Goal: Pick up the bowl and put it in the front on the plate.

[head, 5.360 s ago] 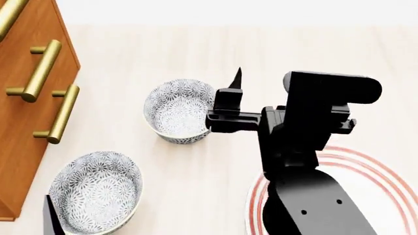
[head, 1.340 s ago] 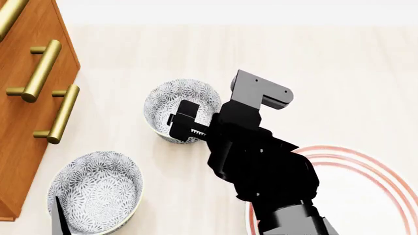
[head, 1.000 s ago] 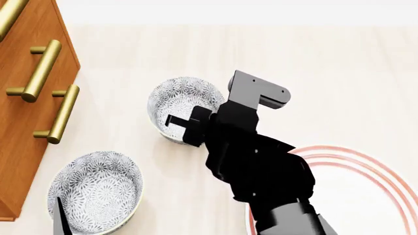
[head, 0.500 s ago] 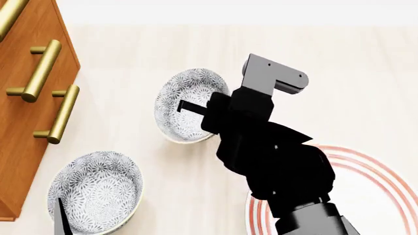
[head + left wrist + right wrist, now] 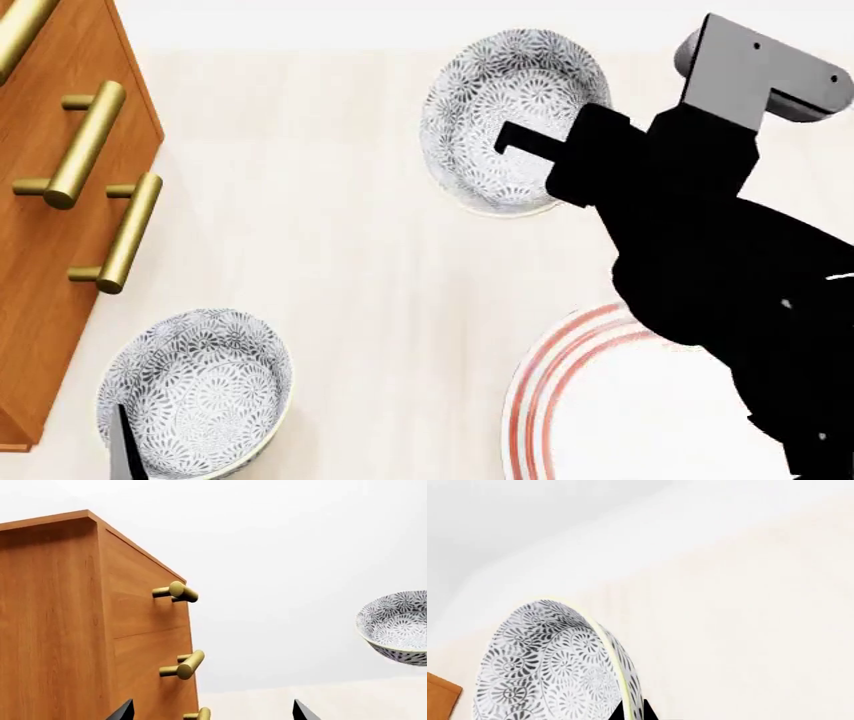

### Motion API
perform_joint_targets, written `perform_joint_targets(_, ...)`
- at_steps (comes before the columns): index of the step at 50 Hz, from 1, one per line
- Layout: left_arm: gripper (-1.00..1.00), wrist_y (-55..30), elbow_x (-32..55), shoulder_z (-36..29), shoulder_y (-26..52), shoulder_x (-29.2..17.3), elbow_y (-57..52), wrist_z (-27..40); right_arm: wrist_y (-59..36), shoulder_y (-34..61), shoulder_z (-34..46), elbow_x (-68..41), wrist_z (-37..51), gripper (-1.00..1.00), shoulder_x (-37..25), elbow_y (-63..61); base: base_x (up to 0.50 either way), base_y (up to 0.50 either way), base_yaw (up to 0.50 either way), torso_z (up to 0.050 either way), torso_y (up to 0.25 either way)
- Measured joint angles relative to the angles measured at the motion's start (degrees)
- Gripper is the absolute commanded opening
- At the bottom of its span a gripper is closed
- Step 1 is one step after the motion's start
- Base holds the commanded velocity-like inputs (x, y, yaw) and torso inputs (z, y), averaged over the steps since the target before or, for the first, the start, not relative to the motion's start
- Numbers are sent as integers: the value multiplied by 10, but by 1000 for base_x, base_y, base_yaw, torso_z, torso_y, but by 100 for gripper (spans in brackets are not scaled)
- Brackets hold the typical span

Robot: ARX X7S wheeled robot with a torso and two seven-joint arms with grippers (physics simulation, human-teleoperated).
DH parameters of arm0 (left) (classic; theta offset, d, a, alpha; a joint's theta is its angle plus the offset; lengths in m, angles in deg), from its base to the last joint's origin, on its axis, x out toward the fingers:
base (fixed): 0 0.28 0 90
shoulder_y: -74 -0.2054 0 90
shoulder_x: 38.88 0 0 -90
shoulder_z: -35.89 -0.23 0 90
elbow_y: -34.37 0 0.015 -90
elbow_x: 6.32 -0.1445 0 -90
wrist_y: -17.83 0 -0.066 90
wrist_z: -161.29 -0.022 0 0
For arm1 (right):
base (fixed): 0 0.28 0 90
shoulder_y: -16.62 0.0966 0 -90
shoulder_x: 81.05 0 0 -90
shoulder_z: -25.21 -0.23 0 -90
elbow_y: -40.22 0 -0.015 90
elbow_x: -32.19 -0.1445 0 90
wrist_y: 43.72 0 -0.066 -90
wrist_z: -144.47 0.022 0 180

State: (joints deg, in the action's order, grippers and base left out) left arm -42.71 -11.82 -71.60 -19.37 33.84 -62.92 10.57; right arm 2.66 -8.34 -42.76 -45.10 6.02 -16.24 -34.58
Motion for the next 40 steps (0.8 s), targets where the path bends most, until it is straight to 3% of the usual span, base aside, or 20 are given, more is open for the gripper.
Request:
perform_joint_targets(10, 100, 0, 3, -7, -1, 0, 2, -2, -33, -99, -73, -87, -3, -100, -137, -187, 0, 0, 0, 0, 0)
perform_joint_targets(21, 100, -1, -2, -14, -3, -1, 2, -2, 10, -339, -251, -92, -112, -100, -278, -342, 0, 0, 0, 0, 0)
perform_joint_targets(29, 100, -3, -7, -19, -4, -2, 1, -2, 24, -473, -352, -94, -176, -100, -319, -385, 0, 0, 0, 0, 0)
perform_joint_targets(40, 100, -4, -8, -24, -4, -3, 2, -2, 24, -555, -397, -121, -205, -100, -330, -389, 0, 0, 0, 0, 0)
